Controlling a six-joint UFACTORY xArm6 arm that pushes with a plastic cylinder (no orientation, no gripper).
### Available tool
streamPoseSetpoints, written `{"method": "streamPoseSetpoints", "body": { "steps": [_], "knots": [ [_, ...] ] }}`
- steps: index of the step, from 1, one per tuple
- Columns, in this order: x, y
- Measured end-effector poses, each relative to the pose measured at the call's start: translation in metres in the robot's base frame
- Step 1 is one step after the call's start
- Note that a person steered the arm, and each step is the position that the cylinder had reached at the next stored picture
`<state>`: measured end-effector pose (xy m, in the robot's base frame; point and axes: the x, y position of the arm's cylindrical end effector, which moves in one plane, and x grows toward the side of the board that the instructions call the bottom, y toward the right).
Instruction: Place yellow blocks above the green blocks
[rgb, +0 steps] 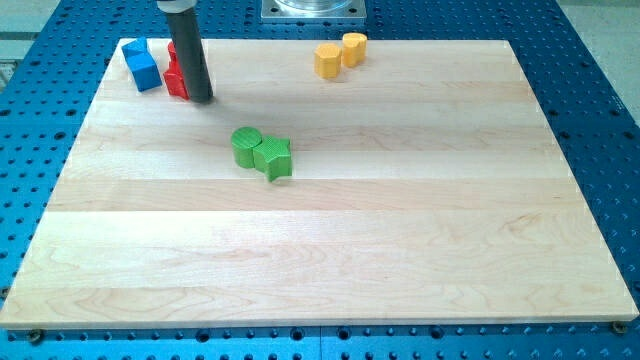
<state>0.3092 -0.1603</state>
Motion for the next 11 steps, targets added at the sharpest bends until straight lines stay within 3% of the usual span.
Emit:
{"method": "streamPoseSetpoints", "body": {
  "steps": [2,3,4,5,7,9,10,11],
  "knots": [
    [0.0,0.0],
    [-0.027,0.007],
    [-0.092,0.038],
    [-0.116,0.059],
    [-0.117,0.097],
    [-0.117,0.255],
    [-0.106,0.283],
    [-0.093,0.213]
  ]
}}
